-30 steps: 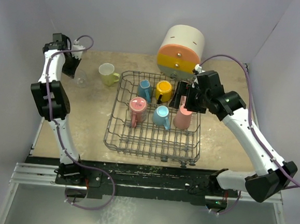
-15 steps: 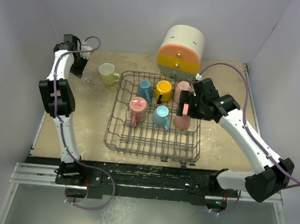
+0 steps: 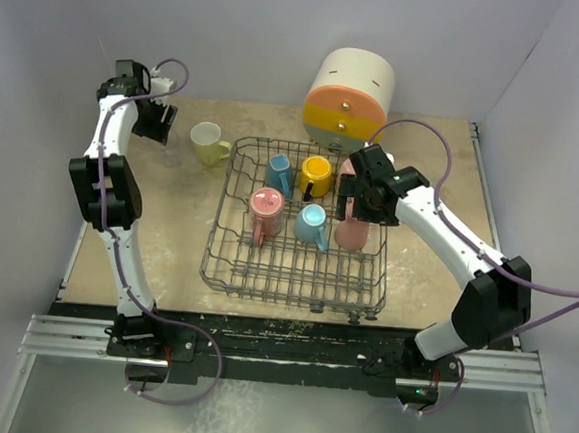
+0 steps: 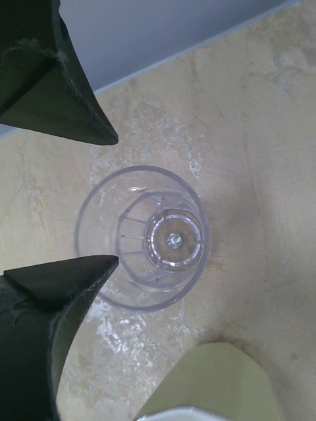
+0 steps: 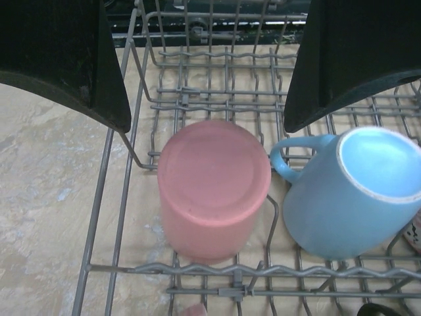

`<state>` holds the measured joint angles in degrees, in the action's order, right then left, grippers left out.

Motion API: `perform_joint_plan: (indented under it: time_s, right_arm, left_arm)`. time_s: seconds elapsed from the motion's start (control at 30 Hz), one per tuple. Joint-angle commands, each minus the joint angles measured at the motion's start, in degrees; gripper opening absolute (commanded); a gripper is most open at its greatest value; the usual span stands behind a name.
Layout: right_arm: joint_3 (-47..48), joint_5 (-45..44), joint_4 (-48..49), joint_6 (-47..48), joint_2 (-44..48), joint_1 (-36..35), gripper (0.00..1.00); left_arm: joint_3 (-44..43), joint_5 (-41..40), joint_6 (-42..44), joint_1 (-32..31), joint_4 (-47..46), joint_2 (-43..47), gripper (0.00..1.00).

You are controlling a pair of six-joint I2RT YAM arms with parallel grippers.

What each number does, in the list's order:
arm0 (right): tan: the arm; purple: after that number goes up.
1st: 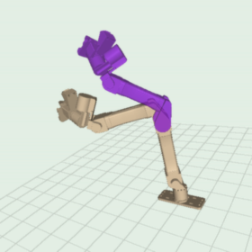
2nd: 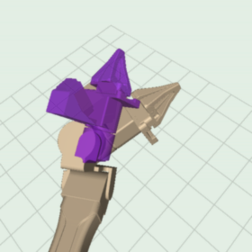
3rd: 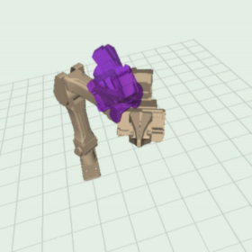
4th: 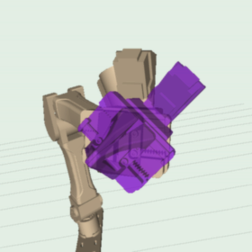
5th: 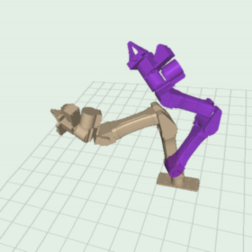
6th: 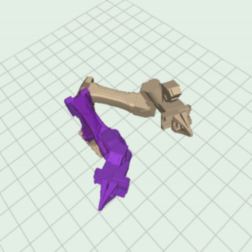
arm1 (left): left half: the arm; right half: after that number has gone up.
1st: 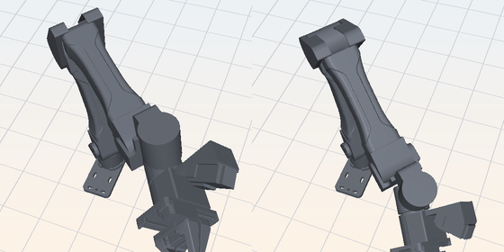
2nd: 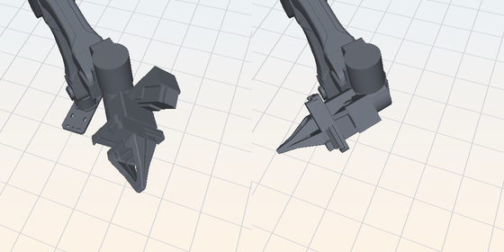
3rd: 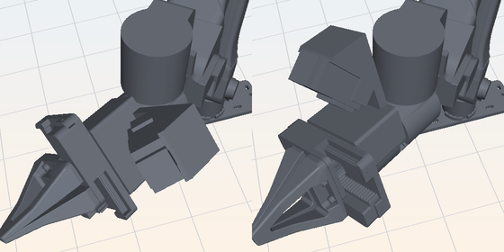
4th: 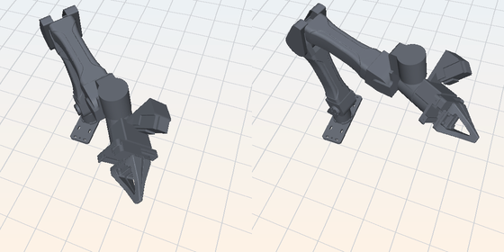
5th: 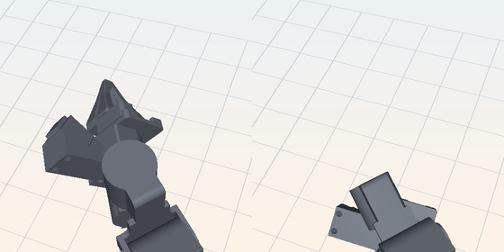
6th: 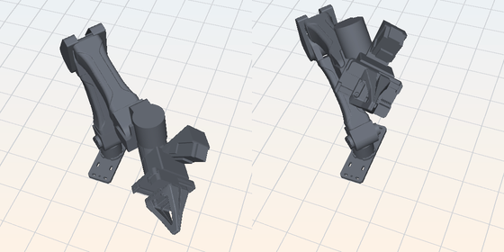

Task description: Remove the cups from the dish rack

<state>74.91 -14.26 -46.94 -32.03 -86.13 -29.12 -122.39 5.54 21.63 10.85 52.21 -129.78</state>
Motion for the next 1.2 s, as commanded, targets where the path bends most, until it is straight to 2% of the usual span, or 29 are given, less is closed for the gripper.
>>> perform_joint_plan:
  time_s: [0.0,0.2,0.3,0.37,0.43,0.57,0.67,0.83,1.0,1.17]
  right_arm:
    - [3.2,-3.3,2.3,0.9,-1.5,0.2,1.0]
    - [3.0,-5.0,4.1,1.3,-4.1,0.2,0.97]
    - [2.9,-5.1,4.9,1.6,-5.6,0.3,0.94]
    - [2.5,-4.7,5.4,1.8,-6.1,0.3,0.93]
    - [1.8,-3.8,6.4,2.4,-6.3,0.3,0.9]
    - [1.3,-3.8,7.0,2.9,-7.0,0.3,0.84]
    - [1.5,-3.3,7.1,3.1,-7.7,0.2,0.76]
    - [1.9,-3.5,6.1,3.9,-7.2,0.2,0.55]
    - [3.0,-3.4,3.7,3.0,-4.7,0.3,0.36]
    - [10.1,-5.0,-0.2,3.3,-1.9,0.1,0.25]
  left_arm:
    - [0.6,3.1,-0.9,0.4,-2.9,9.8,0.75]
    - [0.4,9.5,-0.9,0.2,0.2,17.5,0.93]
    - [1.8,14.2,-0.6,0.2,2.1,22.5,0.94]
    - [5.2,18.2,-0.5,0.2,2.9,27.0,1.0]
    - [9.5,21.3,-0.4,0.2,3.0,31.2,0.99]
    - [16.8,20.3,0.4,0.3,1.7,37.6,0.99]
    - [18.1,18.7,0.4,1.7,0.7,39.8,0.99]
    - [20.4,22.7,2.8,2.5,3.3,41.8,0.99]
    - [30.2,26.6,6.9,2.4,-1.7,46.9,0.99]
    - [36.2,34.0,14.3,2.3,-2.2,50.4,0.99]
